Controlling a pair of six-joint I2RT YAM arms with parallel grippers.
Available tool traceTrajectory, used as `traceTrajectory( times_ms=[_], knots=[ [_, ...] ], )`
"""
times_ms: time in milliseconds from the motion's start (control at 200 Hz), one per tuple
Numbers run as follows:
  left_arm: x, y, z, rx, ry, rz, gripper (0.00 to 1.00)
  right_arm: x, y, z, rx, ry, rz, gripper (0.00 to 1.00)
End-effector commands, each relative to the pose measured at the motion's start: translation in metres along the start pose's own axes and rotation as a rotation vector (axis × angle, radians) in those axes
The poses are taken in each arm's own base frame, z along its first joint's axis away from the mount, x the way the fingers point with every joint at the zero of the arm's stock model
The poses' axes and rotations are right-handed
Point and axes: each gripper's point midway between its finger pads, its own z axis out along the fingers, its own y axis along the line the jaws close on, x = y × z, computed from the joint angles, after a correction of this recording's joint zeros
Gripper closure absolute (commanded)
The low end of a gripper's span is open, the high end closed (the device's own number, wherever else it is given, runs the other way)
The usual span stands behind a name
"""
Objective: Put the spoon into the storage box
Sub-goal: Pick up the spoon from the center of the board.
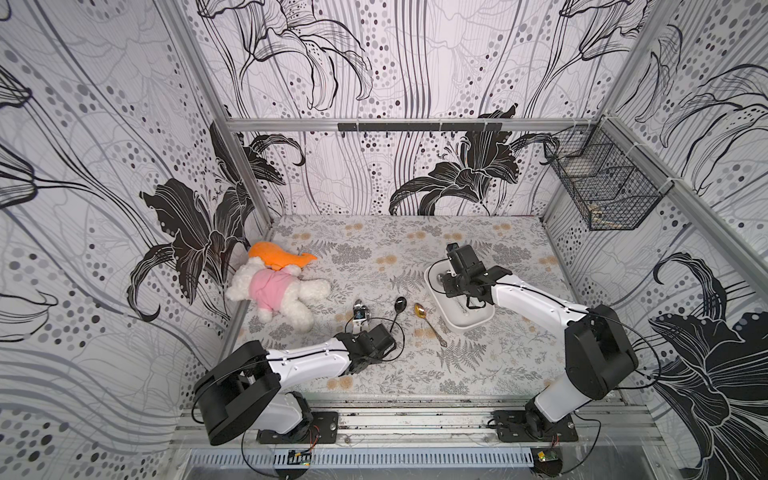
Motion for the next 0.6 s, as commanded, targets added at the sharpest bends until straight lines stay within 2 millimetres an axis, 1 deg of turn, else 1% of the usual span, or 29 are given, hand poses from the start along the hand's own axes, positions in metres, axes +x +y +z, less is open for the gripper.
traceTrajectory(
  times_ms=[0,230,295,406,486,536,591],
  knots=[
    [0.026,0.021,0.004,-0.078,0.094,0.008,0.63,-0.004,0.000,-0.008,-0.010,-0.024,0.028,0.71],
    [0.035,0.017,0.016,-0.083,0.130,0.034,0.74,-0.004,-0.001,-0.010,-0.009,-0.032,0.029,0.71],
    [0.037,0.017,0.019,-0.088,0.139,0.042,0.76,-0.004,-0.001,-0.011,-0.009,-0.032,0.030,0.71],
    [0.039,0.020,0.023,-0.103,0.140,0.047,0.86,-0.004,-0.003,-0.012,-0.003,-0.036,0.032,0.71],
    [0.037,0.021,0.023,-0.107,0.126,0.040,0.94,-0.004,-0.004,-0.013,-0.001,-0.038,0.034,0.71],
    [0.034,0.021,0.021,-0.104,0.115,0.033,1.00,-0.004,-0.004,-0.013,0.000,-0.041,0.034,0.71],
    [0.030,0.021,0.019,-0.101,0.098,0.024,1.00,-0.005,-0.005,-0.014,0.003,-0.045,0.036,0.71]
  ],
)
